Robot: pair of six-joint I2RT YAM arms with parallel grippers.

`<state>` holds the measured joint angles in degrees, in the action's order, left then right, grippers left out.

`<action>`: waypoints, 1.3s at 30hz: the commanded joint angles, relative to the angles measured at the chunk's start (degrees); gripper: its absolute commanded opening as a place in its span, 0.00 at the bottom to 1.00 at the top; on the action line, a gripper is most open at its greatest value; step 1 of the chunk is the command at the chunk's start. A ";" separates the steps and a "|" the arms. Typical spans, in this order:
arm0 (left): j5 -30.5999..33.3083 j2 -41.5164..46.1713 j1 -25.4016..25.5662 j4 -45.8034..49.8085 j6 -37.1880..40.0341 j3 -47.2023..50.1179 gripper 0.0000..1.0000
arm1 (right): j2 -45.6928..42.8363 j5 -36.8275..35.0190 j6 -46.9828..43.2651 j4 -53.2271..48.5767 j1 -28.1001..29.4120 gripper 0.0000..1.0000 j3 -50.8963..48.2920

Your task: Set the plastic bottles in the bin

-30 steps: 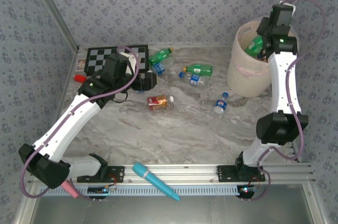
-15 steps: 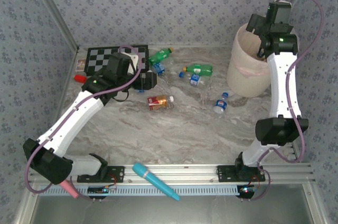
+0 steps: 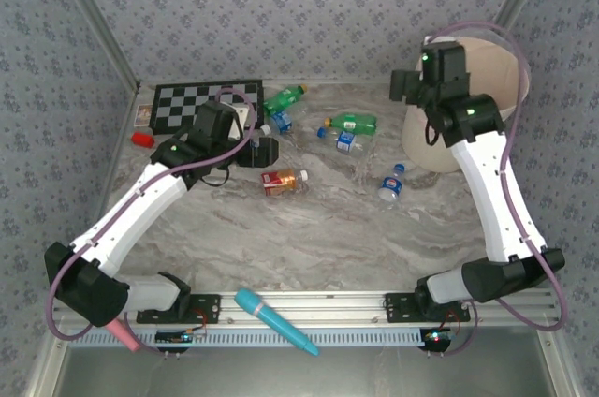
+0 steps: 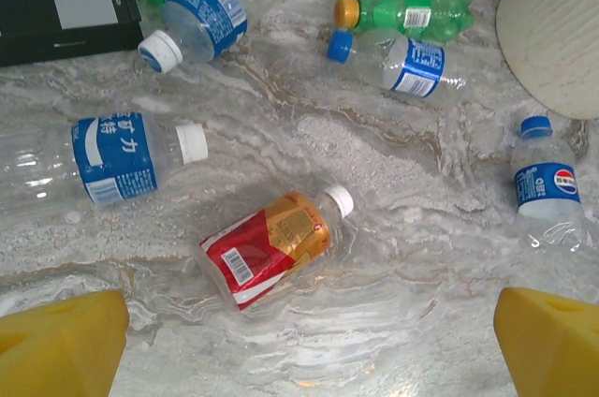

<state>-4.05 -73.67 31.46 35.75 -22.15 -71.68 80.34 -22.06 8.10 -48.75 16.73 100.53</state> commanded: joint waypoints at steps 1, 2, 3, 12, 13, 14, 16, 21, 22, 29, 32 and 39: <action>-2.06 1.26 -0.53 -1.80 0.17 0.13 1.00 | -1.26 -3.90 2.61 -6.32 3.43 1.00 -3.98; -2.48 1.33 -0.53 -1.83 0.08 0.18 1.00 | -1.52 -3.68 4.32 -7.18 4.26 1.00 -5.39; -3.02 1.42 -0.53 -1.94 0.01 0.27 1.00 | -1.49 -3.02 5.91 -8.24 4.81 1.00 -6.42; -13.39 3.92 -0.57 -6.07 -2.70 2.52 1.00 | 1.15 3.64 21.40 -13.29 6.33 1.00 -17.96; -14.21 4.21 -0.53 -6.37 -2.88 2.75 1.00 | 1.23 4.40 22.87 -12.52 5.69 1.00 -19.71; -14.84 4.54 -0.53 -6.56 -3.07 3.01 1.00 | 1.39 5.33 24.12 -11.85 5.00 1.00 -21.28; -15.36 5.21 -0.57 -6.76 -3.33 3.39 1.00 | 1.62 7.72 26.14 -10.06 3.47 1.00 -24.34; -15.63 6.43 -0.53 -5.93 -3.01 3.65 1.00 | 3.46 12.07 29.58 -6.63 0.24 0.93 -29.60; -15.49 6.58 -0.53 -5.63 -2.86 3.65 1.00 | 3.99 12.59 30.11 -6.33 -0.29 0.92 -30.20; -14.70 7.53 -0.53 -5.09 -2.63 4.18 1.00 | 7.29 14.89 32.21 -2.00 -2.36 0.82 -34.23; -14.24 7.83 -0.53 -5.01 -2.39 4.18 1.00 | 9.30 15.61 33.15 -0.32 -3.48 0.81 -34.95; -12.69 8.81 -0.61 -4.29 -1.93 4.53 1.00 | 14.60 15.56 33.30 2.42 -4.25 0.77 -34.84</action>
<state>-17.30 -66.57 31.11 31.27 -24.91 -67.44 92.95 -7.09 40.12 -47.51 12.71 65.89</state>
